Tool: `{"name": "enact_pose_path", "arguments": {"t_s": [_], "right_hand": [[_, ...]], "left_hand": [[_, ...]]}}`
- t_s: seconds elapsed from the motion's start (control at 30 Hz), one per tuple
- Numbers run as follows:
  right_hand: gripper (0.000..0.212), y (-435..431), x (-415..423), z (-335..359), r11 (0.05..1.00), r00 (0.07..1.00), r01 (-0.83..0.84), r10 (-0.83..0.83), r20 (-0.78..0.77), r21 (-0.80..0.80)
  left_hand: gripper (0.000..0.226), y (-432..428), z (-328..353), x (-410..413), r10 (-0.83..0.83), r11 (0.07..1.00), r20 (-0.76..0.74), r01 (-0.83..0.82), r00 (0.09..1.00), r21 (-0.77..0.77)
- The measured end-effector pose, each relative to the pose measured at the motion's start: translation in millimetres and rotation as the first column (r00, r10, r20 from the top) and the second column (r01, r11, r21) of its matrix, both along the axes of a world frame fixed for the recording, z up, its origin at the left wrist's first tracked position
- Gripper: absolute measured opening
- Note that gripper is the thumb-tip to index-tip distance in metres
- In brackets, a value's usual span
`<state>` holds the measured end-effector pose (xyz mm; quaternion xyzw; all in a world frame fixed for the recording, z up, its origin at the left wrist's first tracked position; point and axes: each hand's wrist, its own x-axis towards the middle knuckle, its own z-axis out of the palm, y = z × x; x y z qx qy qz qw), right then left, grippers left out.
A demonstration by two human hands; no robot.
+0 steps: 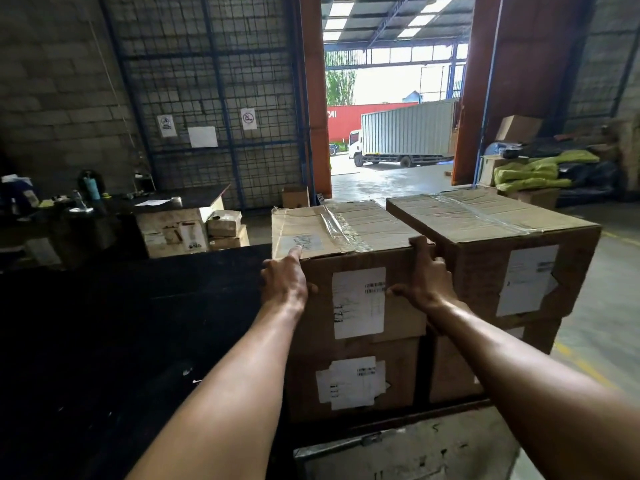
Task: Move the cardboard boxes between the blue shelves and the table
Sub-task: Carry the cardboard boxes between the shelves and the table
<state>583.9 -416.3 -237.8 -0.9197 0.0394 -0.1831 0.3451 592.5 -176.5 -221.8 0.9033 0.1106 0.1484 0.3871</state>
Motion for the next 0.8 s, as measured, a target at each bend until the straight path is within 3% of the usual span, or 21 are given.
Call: {"name": "enact_pose_path", "arguments": {"t_s": [0.1,0.33,0.47,0.57,0.63,0.8], "right_hand": [[0.089,2.7,-1.7,3.9,1.0,1.0,-0.002,0.002,-0.021,-0.015],[0.074,11.6,-10.8,14.7,0.994,0.996,0.019,-0.028,-0.084,-0.106],[0.057,12.9,-24.2,24.3,0.98,0.999,0.044,-0.038,0.036,-0.192],[0.051,15.8,-26.6,39.4,0.962,0.987,0.082,-0.043,0.156,-0.259],[0.053,21.0,-24.6,54.4,0.96,0.984,0.024,0.026,0.178,-0.277],[0.056,51.0,-15.2,90.7,0.934,0.965,-0.108,0.18,0.188,-0.341]], "left_hand": [[0.039,-0.4,0.7,-1.2,0.046,0.995,0.063,-0.051,0.997,0.086],[0.047,3.7,10.3,-10.5,0.012,0.93,-0.006,-0.009,1.0,0.366],[0.065,1.9,30.9,-24.0,0.023,0.838,-0.12,0.046,0.993,0.544],[0.061,2.6,51.4,-35.0,-0.118,0.81,0.03,0.079,0.992,0.582],[0.053,3.8,67.6,-41.9,-0.178,0.78,0.173,0.032,0.969,0.625],[0.041,19.6,108.2,-58.8,-0.159,0.72,0.365,-0.145,0.918,0.679]]}}
